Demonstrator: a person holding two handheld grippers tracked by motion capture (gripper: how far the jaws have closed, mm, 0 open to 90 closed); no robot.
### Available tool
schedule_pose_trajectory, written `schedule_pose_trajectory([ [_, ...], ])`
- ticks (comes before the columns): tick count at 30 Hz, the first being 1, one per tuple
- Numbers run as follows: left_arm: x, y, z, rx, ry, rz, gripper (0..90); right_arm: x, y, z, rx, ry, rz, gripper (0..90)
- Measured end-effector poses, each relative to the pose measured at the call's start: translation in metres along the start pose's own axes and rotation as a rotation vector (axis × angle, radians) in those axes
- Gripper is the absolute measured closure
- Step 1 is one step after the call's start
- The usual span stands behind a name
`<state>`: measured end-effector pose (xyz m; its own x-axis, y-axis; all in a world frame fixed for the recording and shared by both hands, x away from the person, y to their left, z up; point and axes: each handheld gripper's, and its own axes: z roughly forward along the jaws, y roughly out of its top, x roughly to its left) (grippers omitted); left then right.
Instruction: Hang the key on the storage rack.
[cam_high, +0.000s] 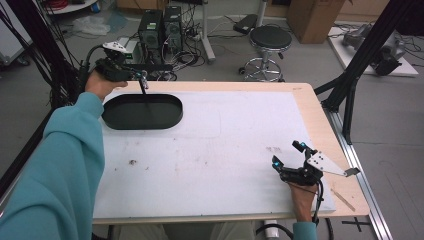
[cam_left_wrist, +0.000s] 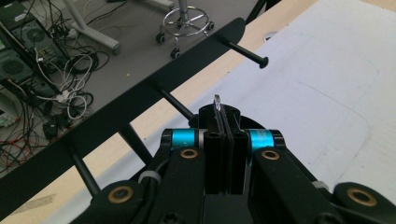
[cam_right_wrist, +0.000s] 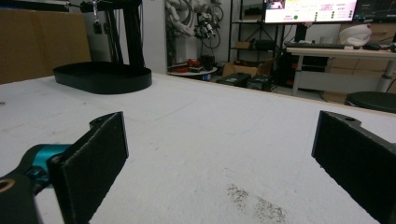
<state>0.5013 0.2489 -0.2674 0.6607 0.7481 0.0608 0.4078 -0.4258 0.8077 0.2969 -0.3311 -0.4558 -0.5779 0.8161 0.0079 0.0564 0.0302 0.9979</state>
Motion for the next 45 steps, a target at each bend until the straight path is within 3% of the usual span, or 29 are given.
schedule_pose_trajectory([
  [15, 0.006, -0.002, 0.004, -0.004, 0.038, -0.02, 88.3, 0.0, 0.0, 0.0, 0.0, 0.0, 0.0, 3.0],
  [19, 0.007, -0.003, 0.006, -0.013, 0.042, -0.003, 88.2, 0.0, 0.0, 0.0, 0.0, 0.001, 0.0, 3.0],
  [26, 0.006, -0.002, 0.011, -0.036, 0.096, 0.022, 87.3, 0.001, 0.0, 0.0, 0.007, 0.001, 0.01, 3.0],
  [31, 0.007, 0.0, 0.011, -0.082, 0.161, 0.02, 72.1, 0.001, 0.0, 0.0, 0.006, 0.0, 0.006, 3.0],
  [32, 0.007, 0.0, 0.011, -0.087, 0.166, 0.017, 72.1, 0.001, 0.0, 0.0, 0.006, 0.0, 0.006, 3.0],
  [33, 0.007, 0.0, 0.011, -0.089, 0.172, 0.019, 61.9, 0.001, 0.0, 0.0, 0.006, -0.001, 0.007, 3.0],
  [35, 0.008, -0.001, 0.011, -0.096, 0.172, 0.018, 57.5, 0.001, 0.0, 0.0, 0.005, -0.001, 0.006, 3.0],
  [36, 0.007, -0.002, 0.01, -0.102, 0.179, 0.016, 47.4, 0.002, 0.0, 0.0, 0.006, -0.001, 0.006, 3.0],
  [39, 0.007, -0.004, 0.007, -0.09, 0.182, 0.022, 43.6, 0.001, 0.0, 0.0, 0.006, -0.001, 0.005, 3.0],
  [40, 0.007, -0.004, 0.006, -0.087, 0.182, 0.02, 37.0, 0.001, 0.0, 0.0, 0.007, 0.001, 0.006, 3.0],
  [43, 0.002, -0.01, -0.001, -0.181, 0.127, 0.016, 33.0, 0.001, 0.0, 0.0, 0.008, 0.003, 0.007, 3.0],
  [45, -0.001, -0.015, -0.007, -0.205, 0.052, -0.006, 25.7, 0.0, 0.0, 0.0, 0.01, 0.005, 0.006, 3.0],
])
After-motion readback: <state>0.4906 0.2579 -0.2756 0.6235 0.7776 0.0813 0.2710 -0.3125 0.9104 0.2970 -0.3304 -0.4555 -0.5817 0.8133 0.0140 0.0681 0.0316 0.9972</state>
